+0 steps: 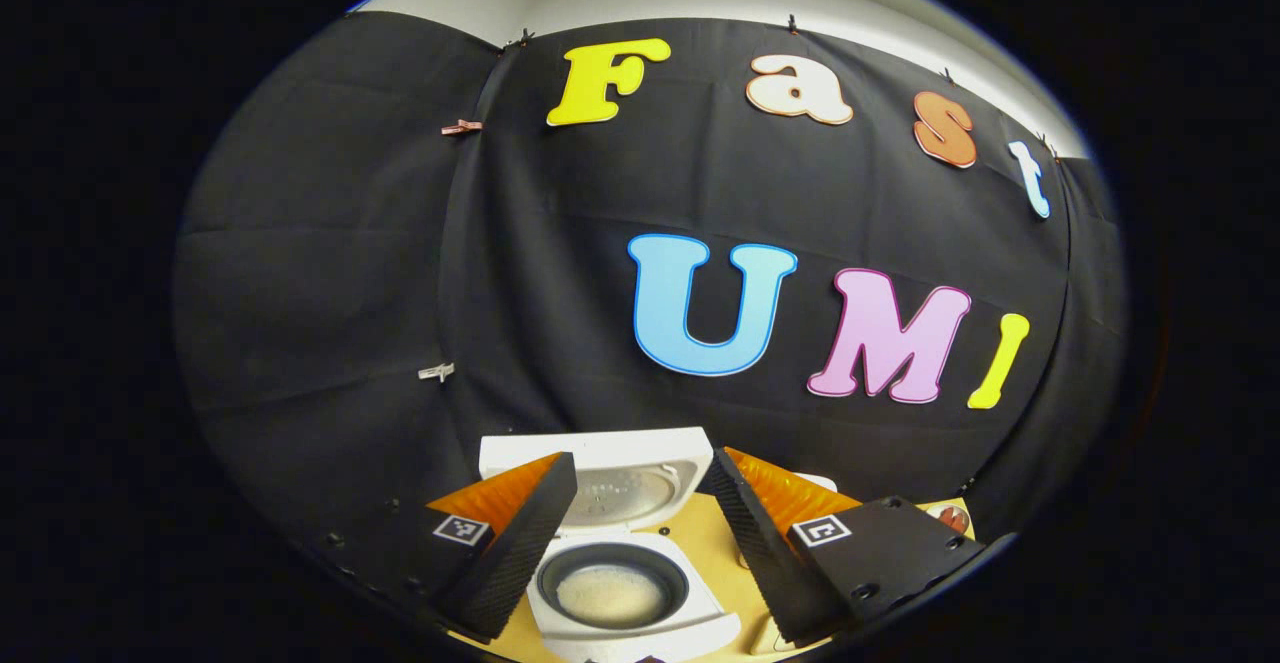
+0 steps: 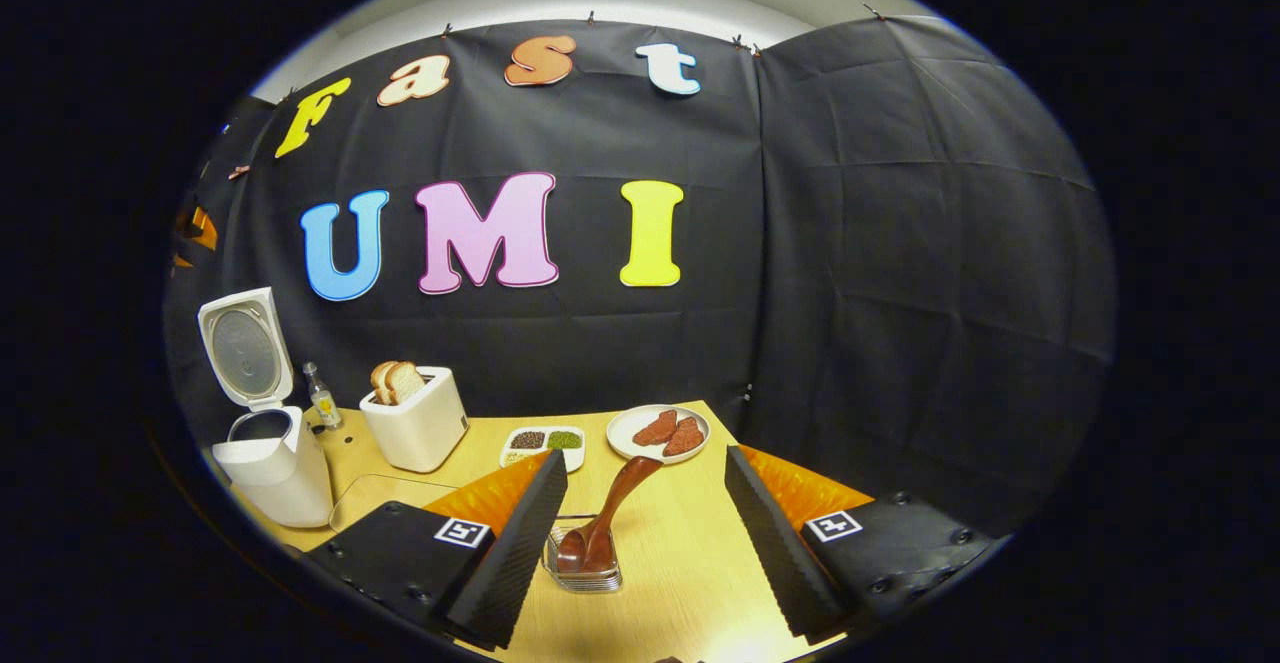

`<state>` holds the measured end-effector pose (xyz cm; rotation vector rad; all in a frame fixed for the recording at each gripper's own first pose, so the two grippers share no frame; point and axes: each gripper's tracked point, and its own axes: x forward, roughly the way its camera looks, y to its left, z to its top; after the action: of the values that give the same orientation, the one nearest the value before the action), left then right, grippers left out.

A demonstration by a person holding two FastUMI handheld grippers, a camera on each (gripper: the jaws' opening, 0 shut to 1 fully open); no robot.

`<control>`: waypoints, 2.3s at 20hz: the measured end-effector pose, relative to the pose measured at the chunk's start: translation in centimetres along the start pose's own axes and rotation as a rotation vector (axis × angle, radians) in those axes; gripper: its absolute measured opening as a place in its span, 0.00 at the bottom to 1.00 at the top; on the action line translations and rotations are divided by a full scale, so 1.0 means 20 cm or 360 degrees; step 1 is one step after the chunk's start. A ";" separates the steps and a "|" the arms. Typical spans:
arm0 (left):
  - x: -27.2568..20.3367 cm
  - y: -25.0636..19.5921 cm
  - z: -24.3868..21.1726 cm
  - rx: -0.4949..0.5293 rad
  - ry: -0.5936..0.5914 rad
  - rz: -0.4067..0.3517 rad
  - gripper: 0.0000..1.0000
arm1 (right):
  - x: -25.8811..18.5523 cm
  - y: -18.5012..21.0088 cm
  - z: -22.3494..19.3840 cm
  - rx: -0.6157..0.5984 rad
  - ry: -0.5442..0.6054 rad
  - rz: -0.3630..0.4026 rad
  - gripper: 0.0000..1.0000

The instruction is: Close the left gripper, press the button to open the rice cooker; take a wooden spoon from the chopstick holder with the right hand, scoop a spoonful of rice and pour it into the rice cooker, then put the wooden spoon back into the chopstick holder.

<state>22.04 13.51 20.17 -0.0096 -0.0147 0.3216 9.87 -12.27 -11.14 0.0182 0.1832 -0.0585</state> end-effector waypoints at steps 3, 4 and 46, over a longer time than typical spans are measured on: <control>0.23 0.09 -0.01 0.0052 0.0049 0.0019 0.94 | -0.07 0.06 -0.01 -0.0013 0.0031 0.0004 0.98; 0.31 0.09 -0.02 0.0046 0.0065 -0.0013 0.94 | -0.09 0.09 0.00 -0.0023 0.0032 0.0014 0.99; -0.05 -0.07 -1.63 0.0007 0.0805 0.0367 0.99 | -0.07 0.27 -0.39 -0.0091 0.0383 0.0673 0.98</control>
<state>22.14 11.64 -12.33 -0.0886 0.4917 0.5425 7.48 -6.53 -18.41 0.0069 0.4177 0.3719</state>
